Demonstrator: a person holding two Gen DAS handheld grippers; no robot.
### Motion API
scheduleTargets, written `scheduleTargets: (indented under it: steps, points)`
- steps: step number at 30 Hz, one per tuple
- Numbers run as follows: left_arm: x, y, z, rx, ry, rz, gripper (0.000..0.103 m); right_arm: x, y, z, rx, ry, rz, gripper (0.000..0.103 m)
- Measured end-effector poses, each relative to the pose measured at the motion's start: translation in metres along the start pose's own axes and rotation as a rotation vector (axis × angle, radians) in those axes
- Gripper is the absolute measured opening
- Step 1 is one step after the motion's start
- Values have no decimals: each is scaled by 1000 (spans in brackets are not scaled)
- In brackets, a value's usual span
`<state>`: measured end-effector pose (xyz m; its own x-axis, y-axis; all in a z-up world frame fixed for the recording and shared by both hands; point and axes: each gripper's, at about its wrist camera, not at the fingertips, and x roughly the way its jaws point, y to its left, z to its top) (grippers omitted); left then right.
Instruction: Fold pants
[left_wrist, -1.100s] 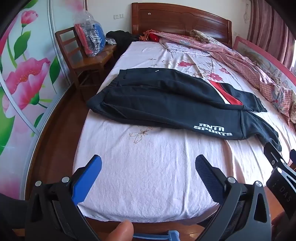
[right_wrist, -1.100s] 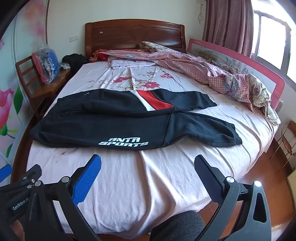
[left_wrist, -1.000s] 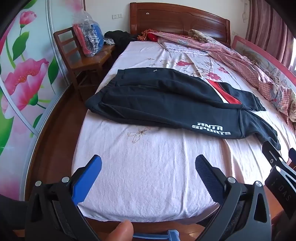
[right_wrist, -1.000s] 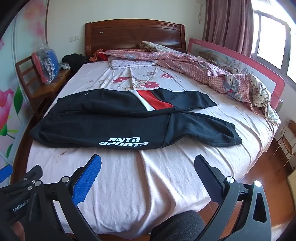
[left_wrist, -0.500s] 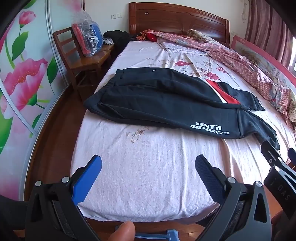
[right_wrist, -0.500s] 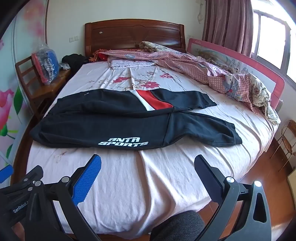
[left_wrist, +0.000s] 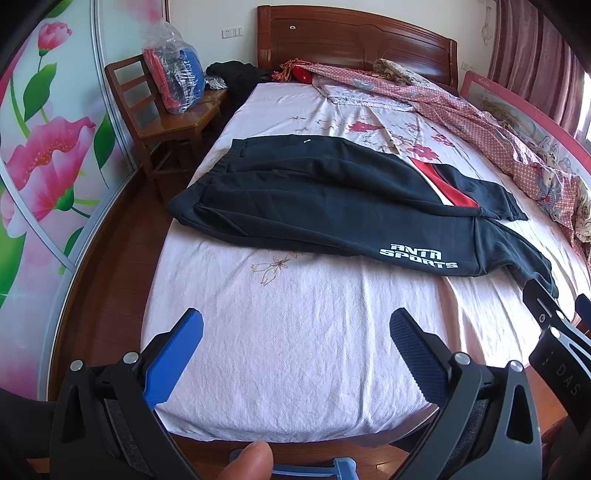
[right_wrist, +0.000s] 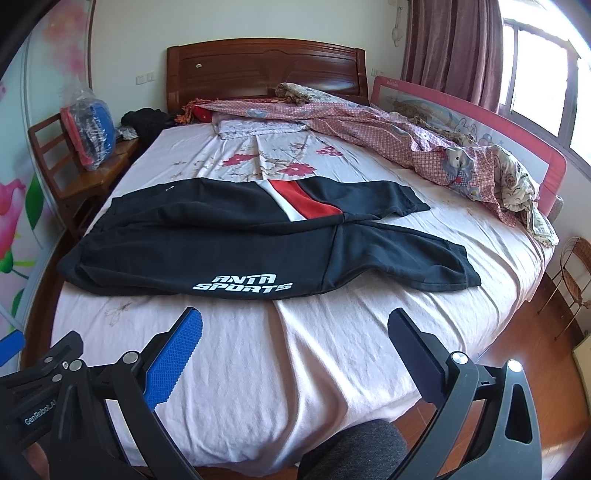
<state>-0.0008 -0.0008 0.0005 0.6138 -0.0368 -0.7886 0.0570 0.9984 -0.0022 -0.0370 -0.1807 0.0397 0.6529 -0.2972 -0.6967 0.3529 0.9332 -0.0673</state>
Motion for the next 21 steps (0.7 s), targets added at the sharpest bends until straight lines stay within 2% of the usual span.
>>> scheduleTargets:
  steps: [21]
  points:
    - [1, 0, 0, -1, 0, 1, 101, 4, 1, -1, 3, 3, -6, 100]
